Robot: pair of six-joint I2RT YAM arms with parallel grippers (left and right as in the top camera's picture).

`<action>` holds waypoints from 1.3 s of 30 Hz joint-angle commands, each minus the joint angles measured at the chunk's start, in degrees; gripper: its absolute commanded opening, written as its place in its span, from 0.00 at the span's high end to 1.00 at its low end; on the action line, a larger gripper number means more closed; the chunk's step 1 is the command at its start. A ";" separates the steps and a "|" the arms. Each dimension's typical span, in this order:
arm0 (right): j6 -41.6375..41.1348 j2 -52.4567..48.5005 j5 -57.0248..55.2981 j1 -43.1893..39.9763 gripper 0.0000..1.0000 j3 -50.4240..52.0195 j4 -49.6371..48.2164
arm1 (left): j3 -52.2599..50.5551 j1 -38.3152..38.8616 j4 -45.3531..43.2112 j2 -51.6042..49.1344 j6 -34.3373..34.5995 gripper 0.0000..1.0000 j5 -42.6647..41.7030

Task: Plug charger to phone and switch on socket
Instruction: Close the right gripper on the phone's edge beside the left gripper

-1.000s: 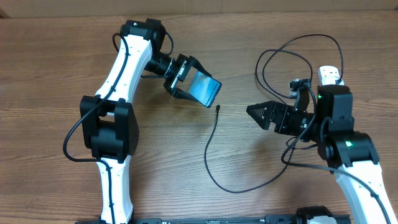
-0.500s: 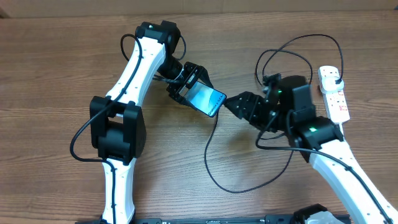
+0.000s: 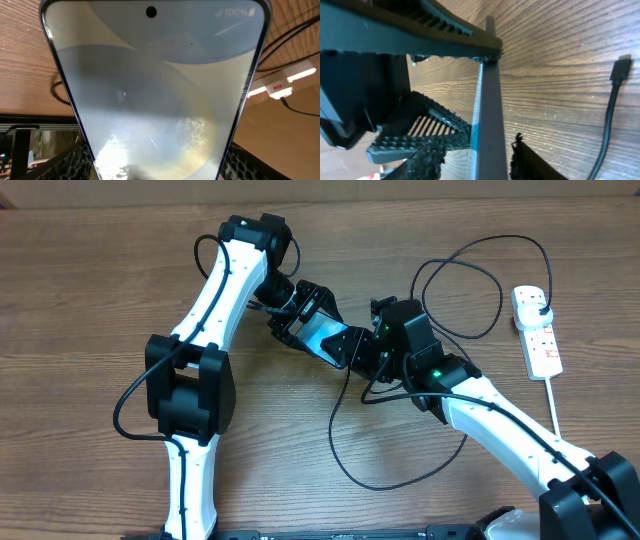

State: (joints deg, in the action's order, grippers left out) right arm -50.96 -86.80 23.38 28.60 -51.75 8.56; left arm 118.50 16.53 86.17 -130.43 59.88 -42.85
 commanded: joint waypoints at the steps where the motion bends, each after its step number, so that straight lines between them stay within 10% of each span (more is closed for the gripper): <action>1: -0.50 0.00 -1.84 0.22 0.60 -1.11 -0.61 | 1.66 0.42 0.17 0.35 0.59 0.82 0.00; 15: -1.60 0.00 -2.27 0.22 0.96 -1.09 -0.76 | 1.66 0.42 0.17 0.35 0.57 0.76 0.00; 26: -3.48 0.15 -2.27 -0.92 0.96 -1.11 -0.76 | 1.66 0.31 -1.14 0.35 -2.01 0.24 -0.02; 39: -4.13 2.82 -0.81 -4.74 0.96 -1.11 2.14 | 1.66 -0.11 -10.19 0.35 -18.43 0.25 -4.52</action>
State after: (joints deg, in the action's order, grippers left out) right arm -54.57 -86.39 20.08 25.17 -51.75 9.26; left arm 118.63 16.91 78.28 -130.43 50.33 -45.63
